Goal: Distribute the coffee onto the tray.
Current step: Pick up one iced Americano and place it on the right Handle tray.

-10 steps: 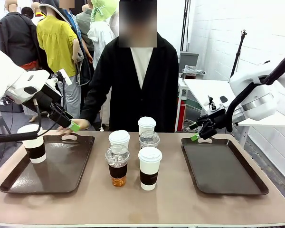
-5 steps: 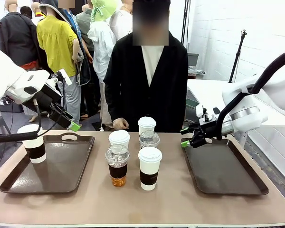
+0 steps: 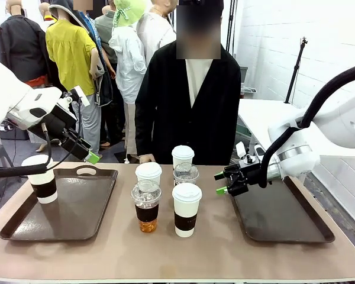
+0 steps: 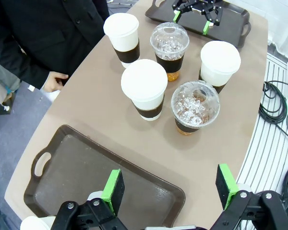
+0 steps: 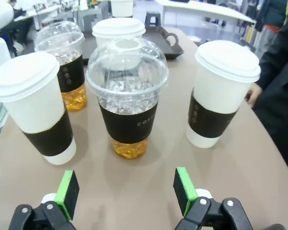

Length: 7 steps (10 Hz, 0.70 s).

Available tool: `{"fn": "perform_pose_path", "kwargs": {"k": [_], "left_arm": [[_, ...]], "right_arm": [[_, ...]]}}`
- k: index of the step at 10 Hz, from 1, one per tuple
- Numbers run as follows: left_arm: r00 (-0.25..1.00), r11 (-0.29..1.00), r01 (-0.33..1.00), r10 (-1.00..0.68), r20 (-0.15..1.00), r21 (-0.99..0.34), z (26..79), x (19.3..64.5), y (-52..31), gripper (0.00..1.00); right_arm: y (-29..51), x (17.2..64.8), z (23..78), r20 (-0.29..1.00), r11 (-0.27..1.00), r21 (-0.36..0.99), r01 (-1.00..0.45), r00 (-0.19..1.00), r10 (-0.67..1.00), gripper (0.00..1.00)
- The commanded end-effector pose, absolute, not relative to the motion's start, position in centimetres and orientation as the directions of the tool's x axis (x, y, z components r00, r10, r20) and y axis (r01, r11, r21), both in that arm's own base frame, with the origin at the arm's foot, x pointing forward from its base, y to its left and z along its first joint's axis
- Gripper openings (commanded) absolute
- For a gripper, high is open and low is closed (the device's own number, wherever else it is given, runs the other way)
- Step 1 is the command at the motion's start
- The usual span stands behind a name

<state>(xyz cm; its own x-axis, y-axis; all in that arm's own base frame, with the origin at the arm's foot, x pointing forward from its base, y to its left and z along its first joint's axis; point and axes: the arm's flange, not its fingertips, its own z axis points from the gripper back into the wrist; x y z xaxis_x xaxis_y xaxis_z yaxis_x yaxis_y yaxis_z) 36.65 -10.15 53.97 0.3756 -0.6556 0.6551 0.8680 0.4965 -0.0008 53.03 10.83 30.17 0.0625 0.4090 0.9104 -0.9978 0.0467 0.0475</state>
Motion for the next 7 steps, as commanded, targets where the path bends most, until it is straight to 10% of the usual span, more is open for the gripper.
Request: {"fn": "perform_pose_path", "kwargs": {"k": [1,7], "left_arm": [[0.369,0.487,0.874,-0.657,0.658,-0.004,54.0,36.7,-9.9,1.00],[0.369,0.487,0.874,-0.657,0.658,-0.004,54.0,36.7,-9.9,1.00]], "right_arm": [[11.3,53.3,29.2,0.935,0.032,0.026,-0.999,0.036,0.354,1.00],[11.6,52.8,28.3,0.933,0.007,0.071,-0.997,0.069,0.354,1.00]]}}
